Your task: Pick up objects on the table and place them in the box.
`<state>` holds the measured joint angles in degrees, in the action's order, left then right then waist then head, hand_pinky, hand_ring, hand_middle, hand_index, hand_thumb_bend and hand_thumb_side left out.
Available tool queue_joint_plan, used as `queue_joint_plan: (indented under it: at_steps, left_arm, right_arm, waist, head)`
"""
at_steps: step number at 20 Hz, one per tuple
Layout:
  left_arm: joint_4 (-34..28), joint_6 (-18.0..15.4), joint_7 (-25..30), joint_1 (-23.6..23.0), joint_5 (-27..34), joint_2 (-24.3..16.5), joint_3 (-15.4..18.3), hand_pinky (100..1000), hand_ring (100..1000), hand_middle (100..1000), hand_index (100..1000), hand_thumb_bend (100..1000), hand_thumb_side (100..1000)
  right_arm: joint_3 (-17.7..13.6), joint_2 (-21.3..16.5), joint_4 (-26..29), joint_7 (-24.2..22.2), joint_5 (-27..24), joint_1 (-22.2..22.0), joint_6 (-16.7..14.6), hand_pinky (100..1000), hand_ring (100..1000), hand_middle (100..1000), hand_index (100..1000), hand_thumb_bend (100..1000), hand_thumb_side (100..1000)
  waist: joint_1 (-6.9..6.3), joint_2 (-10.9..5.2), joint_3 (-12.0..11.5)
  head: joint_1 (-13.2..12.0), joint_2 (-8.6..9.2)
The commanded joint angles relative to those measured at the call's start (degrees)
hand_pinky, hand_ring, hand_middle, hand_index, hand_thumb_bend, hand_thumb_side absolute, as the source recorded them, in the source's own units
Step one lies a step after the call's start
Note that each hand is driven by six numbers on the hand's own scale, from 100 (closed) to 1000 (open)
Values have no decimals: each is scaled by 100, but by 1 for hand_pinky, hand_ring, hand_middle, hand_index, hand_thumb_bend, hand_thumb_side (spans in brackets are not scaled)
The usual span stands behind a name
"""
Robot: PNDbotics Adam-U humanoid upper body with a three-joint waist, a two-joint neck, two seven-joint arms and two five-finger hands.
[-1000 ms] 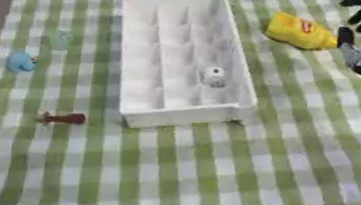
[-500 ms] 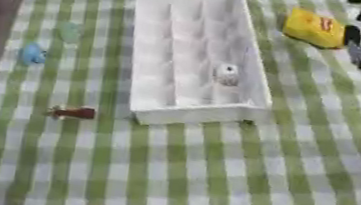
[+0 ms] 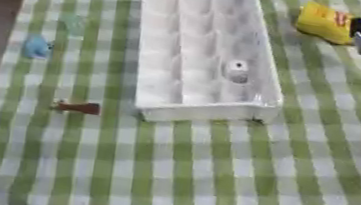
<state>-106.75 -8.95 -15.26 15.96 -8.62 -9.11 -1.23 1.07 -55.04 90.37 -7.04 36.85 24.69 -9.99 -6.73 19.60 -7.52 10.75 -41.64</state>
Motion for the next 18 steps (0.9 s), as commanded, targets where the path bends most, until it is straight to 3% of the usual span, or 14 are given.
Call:
queue_joint_plan:
  at_steps: [1, 7, 18]
  left_arm:
    - [-143, -16, 23, 82, 15, -185, -7, 783, 1000, 694, 758, 100, 823]
    - [-148, -20, 65, 105, 30, -208, -36, 784, 1000, 694, 758, 100, 824]
    - [-178, -60, 157, 135, 63, -232, -72, 786, 1000, 694, 759, 100, 826]
  right_arm:
    - [-128, -319, -144, -49, 437, 163, -14, 811, 867, 914, 988, 132, 251]
    - [-221, -421, -502, -49, 810, 261, -27, 860, 896, 925, 996, 155, 279]
    - [-365, -544, -993, 9, 787, 343, -8, 871, 904, 921, 994, 100, 324]
  waist:
    - [135, 36, -45]
    - [133, 120, -134]
    - [87, 244, -238]
  head:
    - [67, 108]
    - [152, 158]
    - [250, 250]
